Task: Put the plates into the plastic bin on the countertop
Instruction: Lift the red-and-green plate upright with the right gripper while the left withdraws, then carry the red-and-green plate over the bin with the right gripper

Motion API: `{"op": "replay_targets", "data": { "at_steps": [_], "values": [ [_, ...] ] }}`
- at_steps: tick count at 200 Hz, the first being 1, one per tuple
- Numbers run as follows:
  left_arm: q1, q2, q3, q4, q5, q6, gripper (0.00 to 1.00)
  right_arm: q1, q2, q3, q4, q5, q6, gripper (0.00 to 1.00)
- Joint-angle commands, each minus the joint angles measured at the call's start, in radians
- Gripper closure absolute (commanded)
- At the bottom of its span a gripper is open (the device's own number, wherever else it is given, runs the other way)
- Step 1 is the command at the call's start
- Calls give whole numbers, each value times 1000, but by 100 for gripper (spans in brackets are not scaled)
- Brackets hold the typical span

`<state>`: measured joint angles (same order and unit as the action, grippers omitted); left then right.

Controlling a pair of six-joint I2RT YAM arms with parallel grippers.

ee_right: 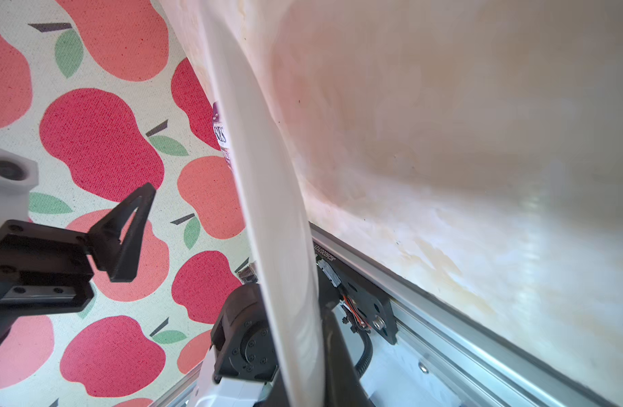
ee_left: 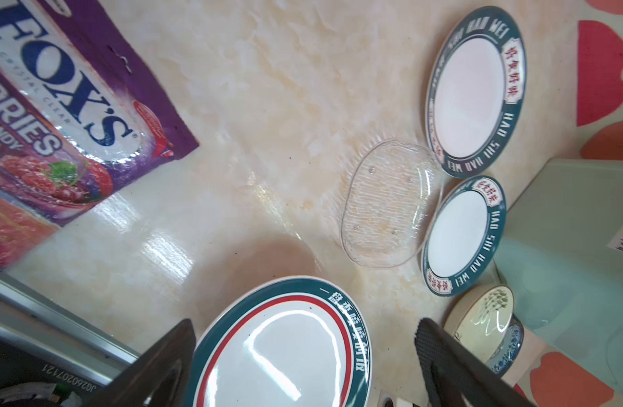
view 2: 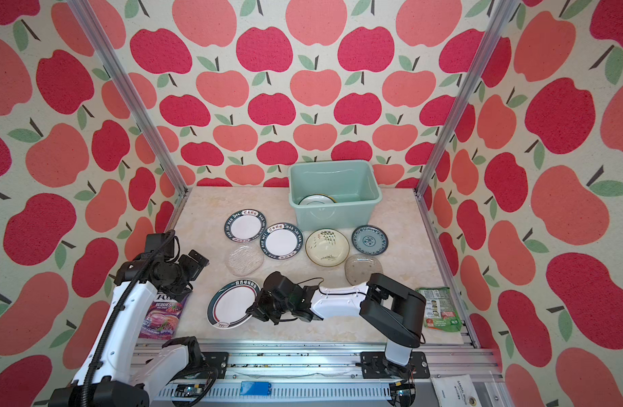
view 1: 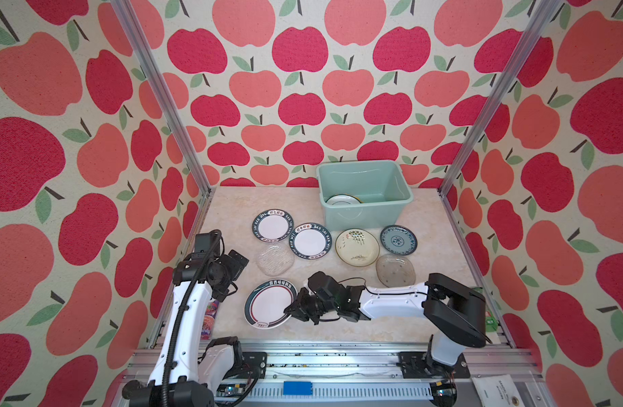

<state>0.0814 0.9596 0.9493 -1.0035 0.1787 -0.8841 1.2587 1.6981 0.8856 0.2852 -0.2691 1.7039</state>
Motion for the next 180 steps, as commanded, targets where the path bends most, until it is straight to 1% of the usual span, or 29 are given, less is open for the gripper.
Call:
{"op": "replay_targets", "data": {
  "at_steps": [1,15,17,20,38,52,79,105,119,131,150,164,180],
  "values": [
    [-56,-38,64,-75,-49,-18,0,-24,-122,-21,-154,42,-127,95],
    [-83,-52,101,-82,-27,-3,1,-45,-192,-34,-198,35,-206,95],
    [-87,-54,106,-80,-24,0,0,-76,-203,-33,-213,30,-223,95],
    [-93,-56,113,-80,-17,3,0,-93,-218,-30,-234,24,-248,96],
    [-131,-76,154,-52,25,34,0,-163,-315,-4,-406,7,-410,98],
    [-162,-92,186,-19,57,57,2,-240,-387,49,-567,-13,-550,99],
    [-207,-67,301,-6,106,101,3,-441,-486,210,-875,-43,-803,100],
    [-245,7,453,-39,107,154,3,-663,-509,393,-1095,-92,-997,100],
    [-256,42,522,-58,103,175,3,-760,-498,472,-1175,-111,-1063,100],
    [-267,69,552,-55,110,183,3,-832,-486,523,-1223,-128,-1088,100],
    [-304,100,569,-11,97,191,3,-896,-461,601,-1287,-141,-1106,100],
    [-373,105,528,79,69,229,3,-907,-449,643,-1308,-126,-1132,100],
    [-486,118,495,163,-28,255,3,-919,-446,665,-1303,-123,-1130,100]
  ]
}}
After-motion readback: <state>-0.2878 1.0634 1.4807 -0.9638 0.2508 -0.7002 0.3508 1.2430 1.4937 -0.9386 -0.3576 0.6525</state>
